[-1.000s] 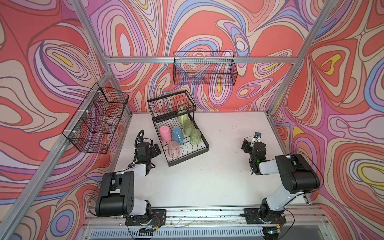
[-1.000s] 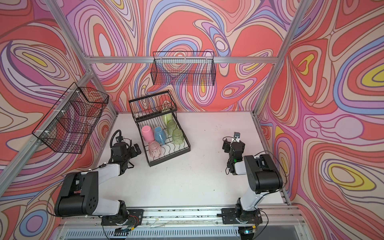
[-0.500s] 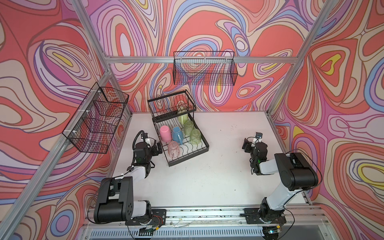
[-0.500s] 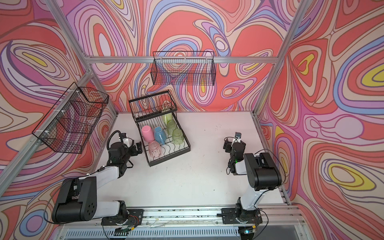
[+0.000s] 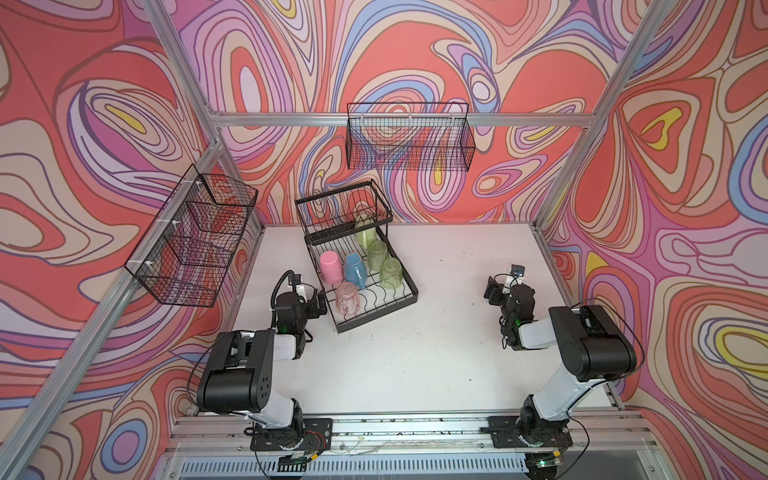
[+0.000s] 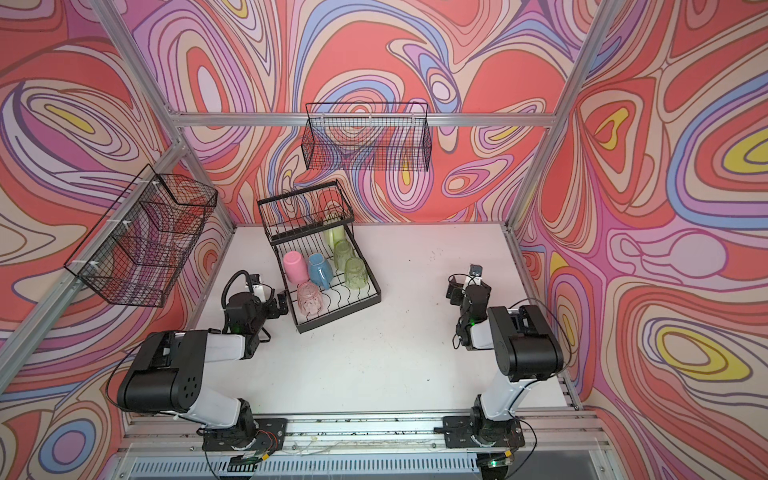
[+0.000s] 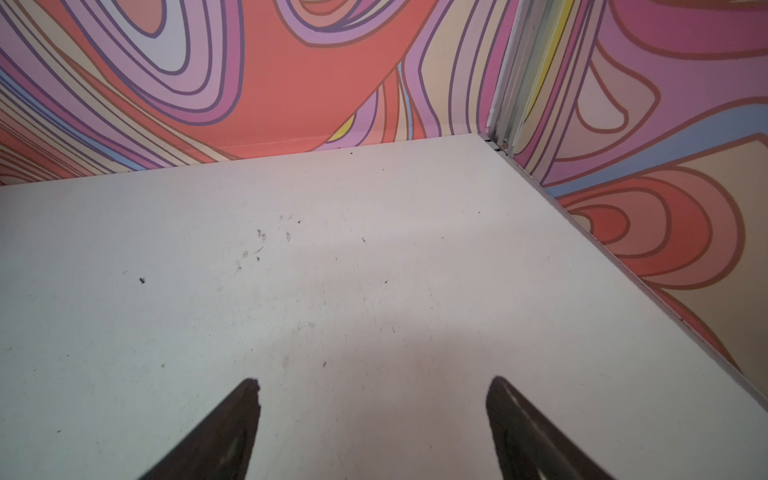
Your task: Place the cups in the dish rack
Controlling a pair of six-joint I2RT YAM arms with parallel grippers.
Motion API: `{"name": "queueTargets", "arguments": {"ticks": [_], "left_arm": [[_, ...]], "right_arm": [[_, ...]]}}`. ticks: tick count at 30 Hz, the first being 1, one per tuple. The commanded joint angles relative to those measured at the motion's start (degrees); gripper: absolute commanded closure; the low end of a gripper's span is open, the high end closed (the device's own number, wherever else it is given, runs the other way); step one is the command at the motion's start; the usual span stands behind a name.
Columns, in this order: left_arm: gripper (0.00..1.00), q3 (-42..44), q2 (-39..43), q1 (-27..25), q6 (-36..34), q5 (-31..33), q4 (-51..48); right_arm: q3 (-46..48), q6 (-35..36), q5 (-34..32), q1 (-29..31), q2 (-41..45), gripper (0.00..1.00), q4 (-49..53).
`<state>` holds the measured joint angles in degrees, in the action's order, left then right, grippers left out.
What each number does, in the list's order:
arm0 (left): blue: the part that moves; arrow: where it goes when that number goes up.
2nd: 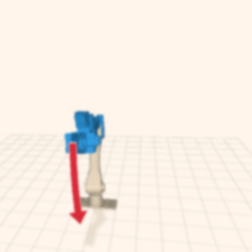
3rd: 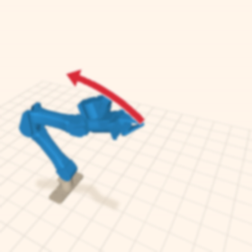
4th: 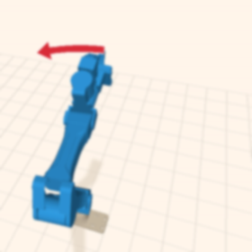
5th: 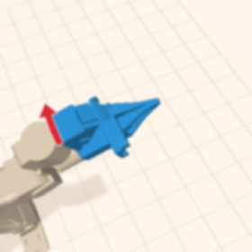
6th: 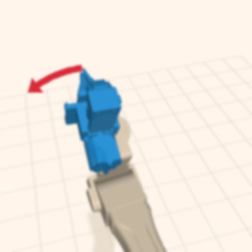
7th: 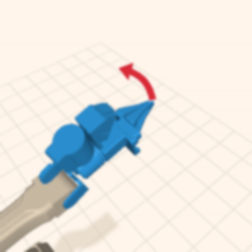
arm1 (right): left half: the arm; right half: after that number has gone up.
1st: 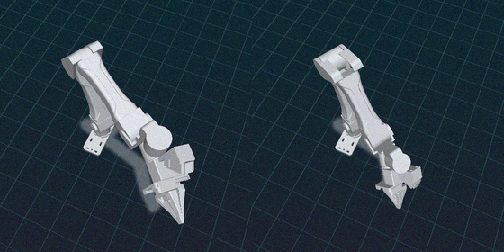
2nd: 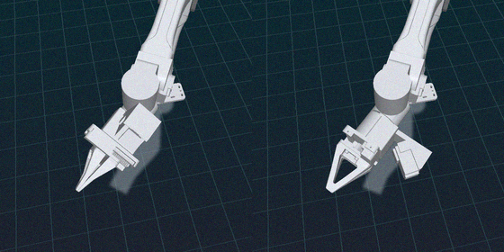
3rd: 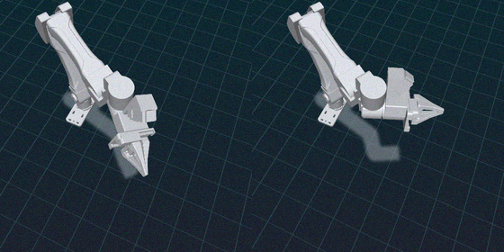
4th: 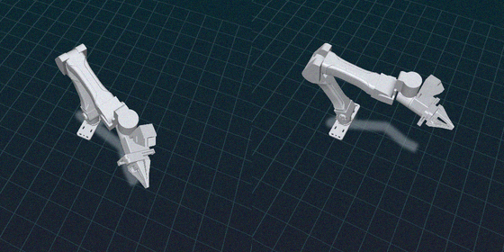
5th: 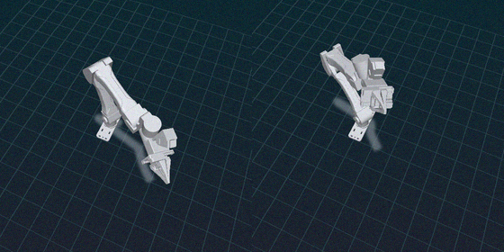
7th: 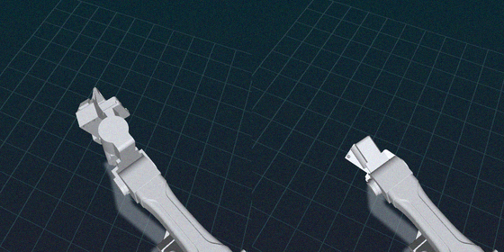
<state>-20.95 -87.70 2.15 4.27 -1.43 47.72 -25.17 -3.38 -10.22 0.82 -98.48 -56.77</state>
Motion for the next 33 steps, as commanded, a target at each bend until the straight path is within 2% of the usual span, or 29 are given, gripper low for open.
{"name": "queueTargets", "arguments": {"ticks": [1,3,5,33], "left_arm": [[0.00,0.3,-1.0,-1.5,-1.3,4.8,5.4],[0.00,-0.5,-0.1,-2.1,-1.3,6.7,2.2],[0.00,0.0,-1.0,-2.3,-1.5,7.1,4.9],[0.00,-0.1,-0.7,-2.7,-1.7,7.5,4.3]], "right_arm": [[-0.8,0.1,-0.3,-0.2,0.0,0.02,0.3],[-0.9,0.1,-0.3,-0.2,0.0,0.02,0.3],[-0.9,0.1,-0.4,-0.2,0.0,0.02,0.3],[-1.2,0.2,-0.3,-0.2,-0.1,0.02,0.8]]}}
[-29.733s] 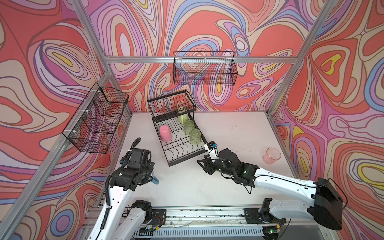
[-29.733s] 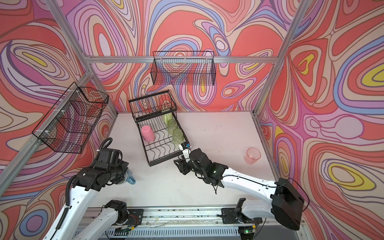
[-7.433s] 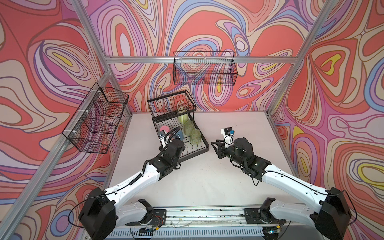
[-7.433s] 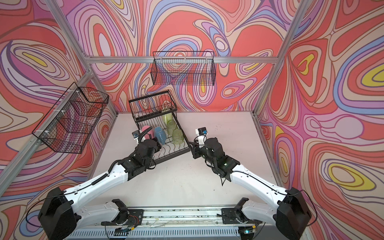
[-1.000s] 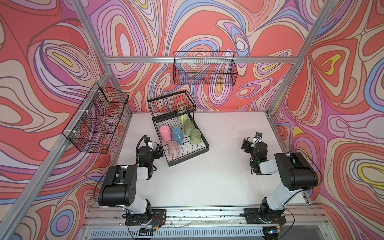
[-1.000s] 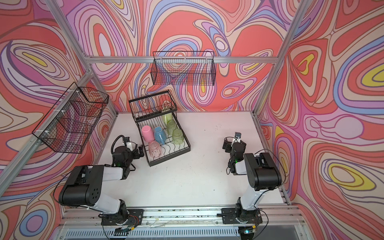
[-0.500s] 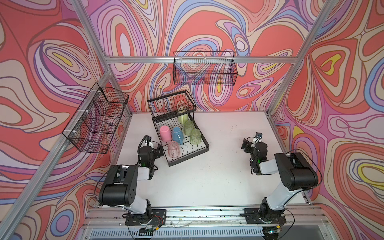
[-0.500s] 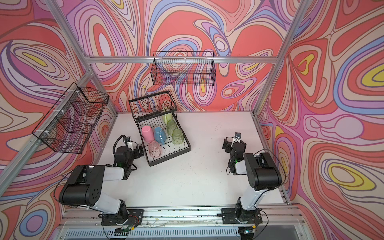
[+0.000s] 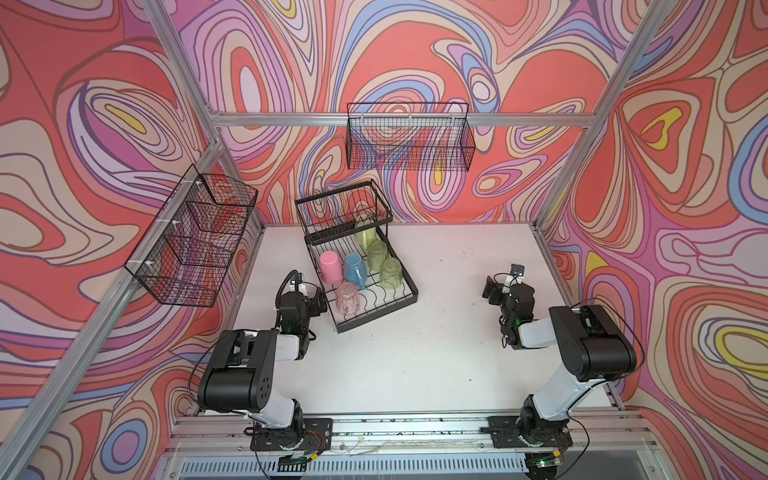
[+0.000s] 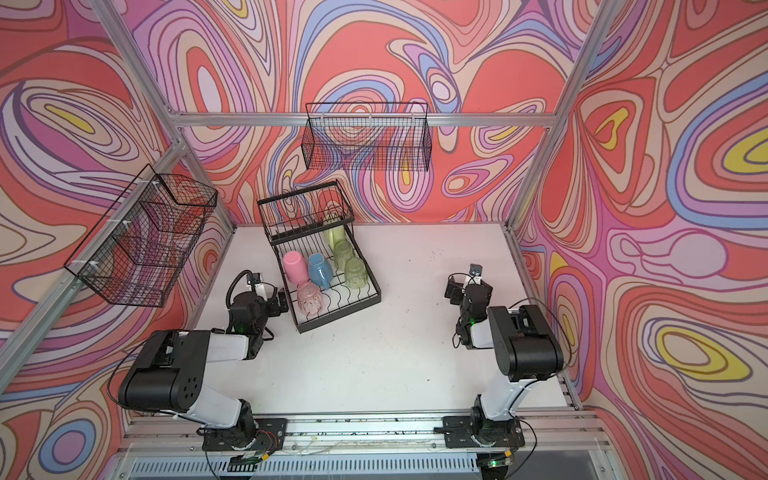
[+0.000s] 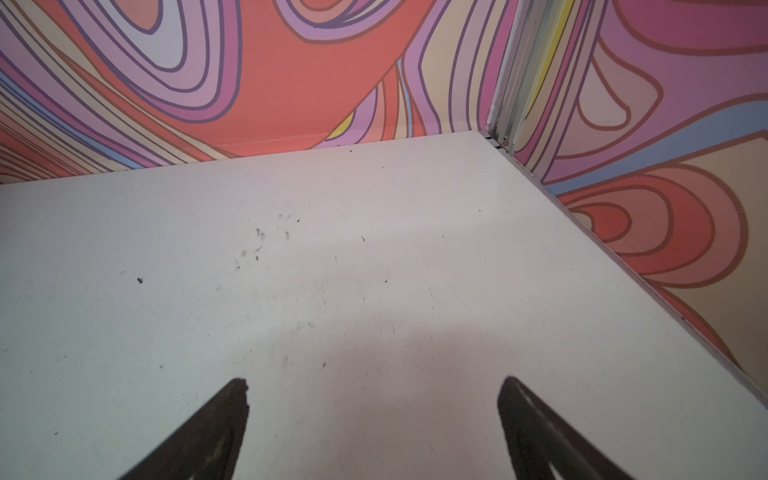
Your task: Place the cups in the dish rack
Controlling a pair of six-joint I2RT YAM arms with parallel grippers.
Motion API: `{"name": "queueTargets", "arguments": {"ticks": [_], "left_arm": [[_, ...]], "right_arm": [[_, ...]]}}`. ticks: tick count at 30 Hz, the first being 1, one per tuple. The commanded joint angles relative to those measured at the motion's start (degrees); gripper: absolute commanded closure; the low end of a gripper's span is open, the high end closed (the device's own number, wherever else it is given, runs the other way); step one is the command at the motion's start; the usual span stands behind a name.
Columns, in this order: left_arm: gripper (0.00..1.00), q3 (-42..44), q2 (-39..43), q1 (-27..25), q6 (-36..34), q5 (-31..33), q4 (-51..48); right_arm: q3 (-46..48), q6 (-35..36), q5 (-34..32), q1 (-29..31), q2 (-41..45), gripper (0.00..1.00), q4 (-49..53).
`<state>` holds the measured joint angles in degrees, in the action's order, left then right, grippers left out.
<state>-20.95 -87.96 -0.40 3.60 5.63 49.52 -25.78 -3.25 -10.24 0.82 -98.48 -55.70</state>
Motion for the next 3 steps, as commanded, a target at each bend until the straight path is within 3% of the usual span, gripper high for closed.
{"name": "queueTargets", "arguments": {"ticks": [1,3], "left_arm": [[0.00,0.0,-0.5,-0.1,-1.0,0.5,2.5],[0.00,0.0,-0.4,-0.1,-1.0,0.5,2.5]], "right_arm": [[-0.4,0.2,-0.2,-0.2,0.0,0.01,-0.5],[-0.3,0.1,-0.1,-0.1,0.0,0.02,-0.6]]}}
